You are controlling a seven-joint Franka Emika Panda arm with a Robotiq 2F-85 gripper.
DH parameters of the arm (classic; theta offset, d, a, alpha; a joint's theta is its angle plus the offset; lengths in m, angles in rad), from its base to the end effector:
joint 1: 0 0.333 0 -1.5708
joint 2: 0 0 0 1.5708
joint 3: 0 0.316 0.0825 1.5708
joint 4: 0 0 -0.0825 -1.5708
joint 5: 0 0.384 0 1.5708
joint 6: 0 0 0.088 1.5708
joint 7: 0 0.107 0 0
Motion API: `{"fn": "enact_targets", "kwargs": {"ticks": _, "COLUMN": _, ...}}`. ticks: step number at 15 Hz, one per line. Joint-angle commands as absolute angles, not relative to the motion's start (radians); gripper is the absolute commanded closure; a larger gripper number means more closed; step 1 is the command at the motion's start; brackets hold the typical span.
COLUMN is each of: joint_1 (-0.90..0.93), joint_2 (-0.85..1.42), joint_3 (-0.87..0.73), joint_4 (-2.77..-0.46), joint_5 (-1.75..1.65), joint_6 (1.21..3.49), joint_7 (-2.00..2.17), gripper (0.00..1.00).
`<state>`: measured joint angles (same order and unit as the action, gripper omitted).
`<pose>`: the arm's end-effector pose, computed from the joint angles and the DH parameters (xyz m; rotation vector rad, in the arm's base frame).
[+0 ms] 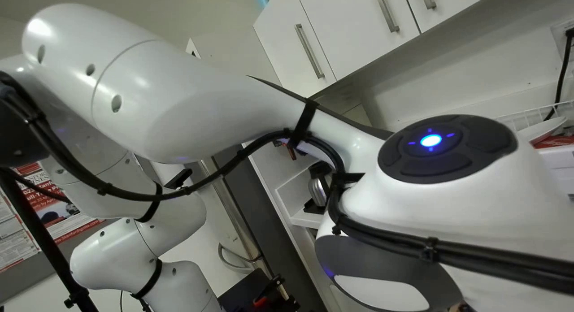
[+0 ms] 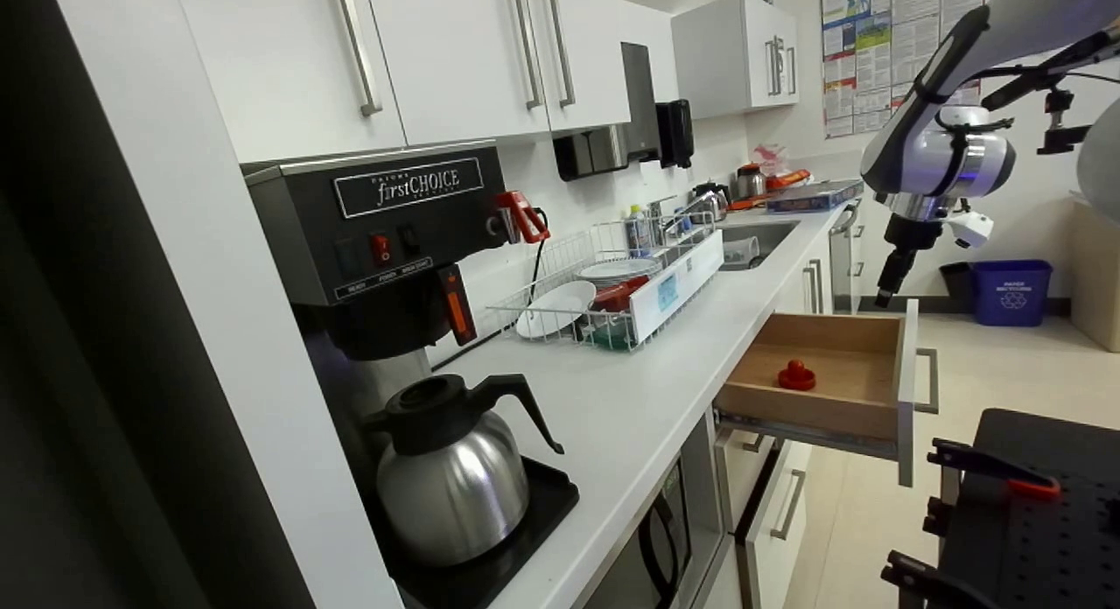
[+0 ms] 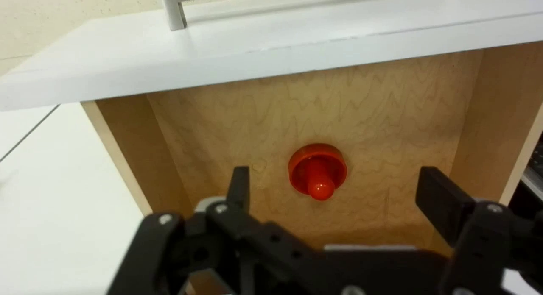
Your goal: Close the top left drawer
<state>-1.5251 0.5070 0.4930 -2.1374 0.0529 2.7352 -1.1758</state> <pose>0.2979 -0.5055 0.2057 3.0939 0.0401 0.4512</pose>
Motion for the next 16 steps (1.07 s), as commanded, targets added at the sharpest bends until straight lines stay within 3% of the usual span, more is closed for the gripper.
{"fn": "enact_targets", "kwargs": {"ticks": 1, "joint_1": -1.326, "joint_2": 0.44, "joint_3": 0.292, "joint_4": -2.166, "joint_5": 0.048, "joint_6": 2.712, "joint_7": -1.048, "gripper": 0.0}}
{"fn": "enact_targets", "kwargs": {"ticks": 8, "joint_1": -0.945, "joint_2": 0.33, "joint_3": -0.097, "joint_4": -2.28, "joint_5": -0.092, "joint_6": 2.597, "joint_7": -0.672, "gripper": 0.0}}
{"fn": "enact_targets", "kwargs": {"ticks": 13, "joint_1": -0.941, "joint_2": 0.365, "joint_3": -0.101, "joint_4": -2.337, "joint_5": 0.049, "joint_6": 2.647, "joint_7": -0.759, "gripper": 0.0}}
{"fn": "enact_targets", "kwargs": {"ticks": 14, "joint_1": -0.963, "joint_2": 0.374, "joint_3": -0.078, "joint_4": -2.349, "joint_5": 0.107, "joint_6": 2.672, "joint_7": -0.808, "gripper": 0.25}}
{"fn": "enact_targets", "kwargs": {"ticks": 16, "joint_1": -0.999, "joint_2": 0.398, "joint_3": -0.038, "joint_4": -2.359, "joint_5": 0.211, "joint_6": 2.715, "joint_7": -0.911, "gripper": 0.34}}
